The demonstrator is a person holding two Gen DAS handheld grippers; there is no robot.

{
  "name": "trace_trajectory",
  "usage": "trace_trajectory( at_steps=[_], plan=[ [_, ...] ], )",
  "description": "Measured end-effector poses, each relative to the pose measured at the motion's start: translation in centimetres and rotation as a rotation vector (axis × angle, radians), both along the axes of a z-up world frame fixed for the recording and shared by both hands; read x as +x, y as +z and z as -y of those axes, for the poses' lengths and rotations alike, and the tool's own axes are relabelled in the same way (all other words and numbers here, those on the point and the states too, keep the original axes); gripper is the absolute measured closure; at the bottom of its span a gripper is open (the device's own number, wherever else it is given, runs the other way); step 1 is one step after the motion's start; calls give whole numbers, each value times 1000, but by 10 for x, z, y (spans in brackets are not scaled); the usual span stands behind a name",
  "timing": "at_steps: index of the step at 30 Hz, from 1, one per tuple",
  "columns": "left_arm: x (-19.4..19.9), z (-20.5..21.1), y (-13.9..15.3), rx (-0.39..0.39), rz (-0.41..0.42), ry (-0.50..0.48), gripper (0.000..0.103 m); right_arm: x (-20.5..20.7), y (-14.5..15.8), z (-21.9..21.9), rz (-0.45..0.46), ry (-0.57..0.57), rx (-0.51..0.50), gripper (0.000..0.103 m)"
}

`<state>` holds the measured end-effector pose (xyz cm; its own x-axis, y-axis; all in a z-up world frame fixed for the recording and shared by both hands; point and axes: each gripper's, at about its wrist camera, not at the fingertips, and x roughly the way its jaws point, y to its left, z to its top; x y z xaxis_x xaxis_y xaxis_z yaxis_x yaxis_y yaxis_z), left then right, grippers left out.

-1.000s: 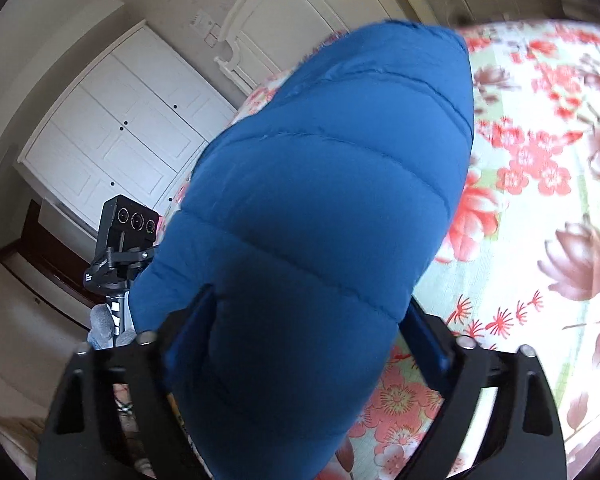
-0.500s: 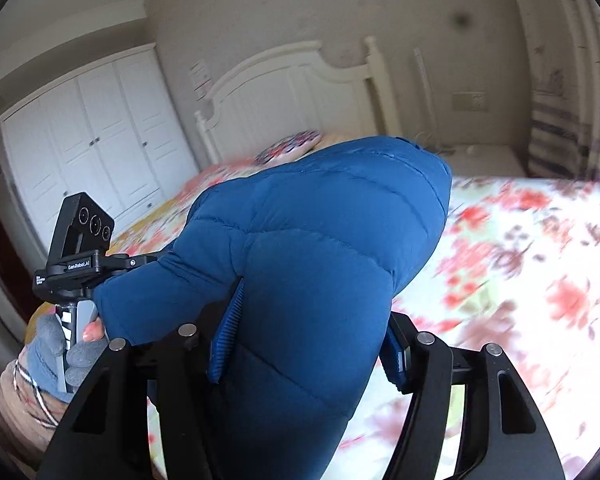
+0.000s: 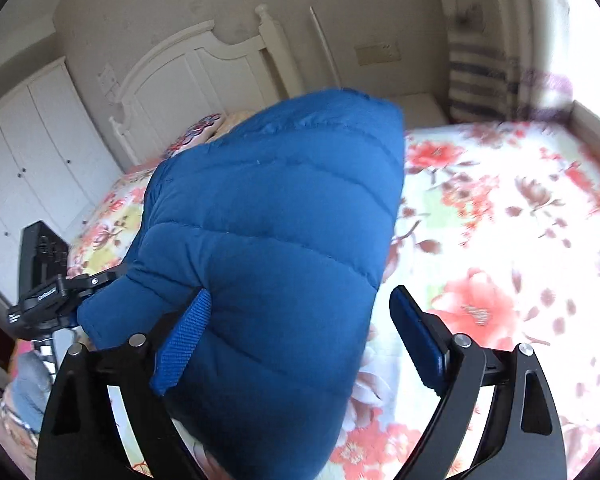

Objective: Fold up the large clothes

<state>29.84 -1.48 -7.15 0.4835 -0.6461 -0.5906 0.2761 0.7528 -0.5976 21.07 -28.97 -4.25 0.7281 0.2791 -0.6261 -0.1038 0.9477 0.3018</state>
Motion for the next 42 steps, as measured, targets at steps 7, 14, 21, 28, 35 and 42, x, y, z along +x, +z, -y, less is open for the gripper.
trace_trajectory(
  at_steps=[7,14,21,28,35,42],
  plan=[
    [-95,-10,74,367,252,161,6,-102,74,-14,251,-43,-48,16],
    [-212,5,185,533,666,296,2,-204,131,-43,506,-116,-212,4],
    [-275,19,168,534,687,354,2,-230,92,-69,415,-155,-319,4],
    [-262,35,119,590,575,311,2,-228,53,-73,303,-168,-298,4],
    [-263,38,117,587,582,312,2,-239,58,-77,340,-168,-314,4],
    [-263,39,116,593,583,309,2,-241,61,-77,344,-167,-307,4]
  ],
)
